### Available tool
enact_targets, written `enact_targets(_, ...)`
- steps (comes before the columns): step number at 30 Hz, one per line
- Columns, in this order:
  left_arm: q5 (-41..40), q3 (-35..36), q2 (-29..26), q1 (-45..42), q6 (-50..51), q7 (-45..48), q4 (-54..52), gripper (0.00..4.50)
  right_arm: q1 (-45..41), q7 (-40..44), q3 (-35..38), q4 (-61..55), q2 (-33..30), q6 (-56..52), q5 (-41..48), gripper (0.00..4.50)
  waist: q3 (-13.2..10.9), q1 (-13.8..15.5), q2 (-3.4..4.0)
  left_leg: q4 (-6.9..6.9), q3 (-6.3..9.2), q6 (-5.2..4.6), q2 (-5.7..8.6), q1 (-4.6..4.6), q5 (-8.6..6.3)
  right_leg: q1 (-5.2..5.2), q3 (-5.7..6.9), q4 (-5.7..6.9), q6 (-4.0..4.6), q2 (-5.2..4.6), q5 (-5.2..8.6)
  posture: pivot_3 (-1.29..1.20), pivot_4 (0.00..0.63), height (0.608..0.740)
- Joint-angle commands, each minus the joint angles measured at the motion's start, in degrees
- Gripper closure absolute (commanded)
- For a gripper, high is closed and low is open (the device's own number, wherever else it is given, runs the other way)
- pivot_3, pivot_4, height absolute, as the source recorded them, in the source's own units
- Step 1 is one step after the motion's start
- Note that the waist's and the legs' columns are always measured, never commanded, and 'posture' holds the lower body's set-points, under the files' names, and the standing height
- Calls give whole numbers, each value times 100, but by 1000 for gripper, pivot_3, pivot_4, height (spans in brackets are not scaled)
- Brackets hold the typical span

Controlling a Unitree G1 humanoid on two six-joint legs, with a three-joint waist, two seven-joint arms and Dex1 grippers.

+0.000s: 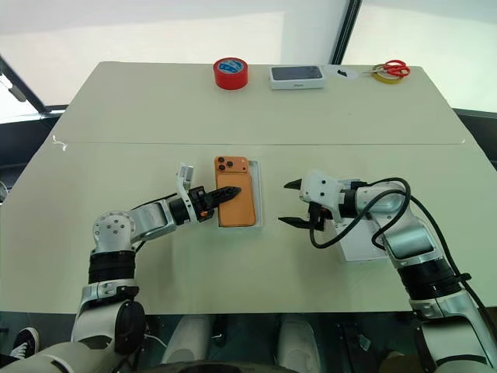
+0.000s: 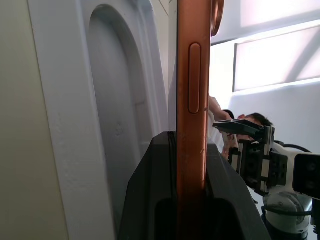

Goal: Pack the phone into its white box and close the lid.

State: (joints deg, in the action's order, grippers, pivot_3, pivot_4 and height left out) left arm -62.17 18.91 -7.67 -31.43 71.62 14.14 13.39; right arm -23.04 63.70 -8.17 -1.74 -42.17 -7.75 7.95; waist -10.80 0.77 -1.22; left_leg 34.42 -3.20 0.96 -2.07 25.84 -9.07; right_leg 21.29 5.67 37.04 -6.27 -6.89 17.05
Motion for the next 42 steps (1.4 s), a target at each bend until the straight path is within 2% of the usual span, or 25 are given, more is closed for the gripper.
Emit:
enact_targets(1,48,-27,-71,-185,-11,266,142,4018,7,-106,101,-53,-16,97,-21,407,0,-1,0,2,0,0,0,0,0,-1,0,0,0,0,0,0,150,740)
enact_targets(2,162,-148,-103,-209,17,284,146,3495,22,-119,106,-59,-17,98,-19,380,0,0,0,3,1,0,0,0,-1,-2,0,-1,0,0,0,0,150,740)
enact_targets(4,234,-206,-76,-246,42,286,191,2754,66,-138,106,-88,-19,103,-19,380,0,13,0,2,3,0,0,1,-1,-2,0,-2,0,0,0,0,150,740)
enact_targets(8,343,-339,-170,-315,244,251,88,767,111,-187,100,-109,-5,95,-16,380,1,3,1,4,5,0,0,-4,-1,-12,2,-2,0,0,0,0,150,740)
enact_targets(10,467,-315,-261,-469,509,-40,221,767,124,-218,75,-77,23,121,-37,380,2,-5,2,2,6,1,-1,-15,-1,-19,2,-1,0,0,0,0,150,740)
enact_targets(16,439,-222,-741,-695,953,-61,-196,767,96,-245,2,-12,91,195,-90,380,2,-30,3,-7,13,1,-6,-22,-1,-16,-3,0,0,3,0,0,150,740)
enact_targets(23,465,-78,-1236,-486,1032,9,-654,767,96,-312,-40,26,170,195,-104,380,1,-22,3,-10,14,2,-10,-27,-1,-17,-5,1,0,4,0,0,150,740)
enact_targets(28,253,378,-1135,-612,760,112,-579,767,48,-355,-103,26,297,107,-104,380,0,15,2,-8,16,3,-9,-14,-1,-9,-5,-1,0,3,0,0,150,740)
enact_targets(29,283,373,-1157,-589,679,190,-644,728,15,-391,-115,54,323,103,-138,629,0,13,2,-6,17,2,-8,-12,-1,-9,-5,-1,0,3,0,0,150,740)
enact_targets(31,367,416,-1149,-529,540,192,-701,1312,-32,-456,-125,96,350,104,-179,1260,0,2,2,-6,16,2,-6,-11,-1,-9,-6,-2,0,1,0,0,150,740)
enact_targets(32,321,505,-1129,-512,544,168,-647,1654,-43,-468,-132,106,354,101,-182,1791,0,-2,2,-6,15,2,-6,-12,-1,-8,-6,-2,0,2,0,0,150,740)
enact_targets(36,347,467,-1221,-348,614,200,-775,3645,-53,-506,-183,134,364,184,-264,3782,0,-8,2,-7,14,2,-7,-12,-1,-7,-6,-1,0,3,0,0,150,740)
enact_targets(37,363,442,-1233,-317,616,207,-827,4291,-53,-501,-193,134,368,192,-266,4421,0,-9,2,-7,13,2,-7,-12,-1,-6,-6,-1,0,3,0,0,150,740)
enact_targets(38,292,463,-1242,-303,694,241,-844,4454,-61,-508,-196,135,377,188,-272,4500,0,-8,2,-8,12,2,-7,-12,-1,-6,-6,0,0,3,0,0,150,740)
enact_targets(42,522,343,-1337,-254,442,278,-994,4454,-137,-615,-201,203,409,240,-391,4500,0,-6,1,-7,11,2,-7,-12,-1,-6,-5,1,0,3,0,0,150,740)
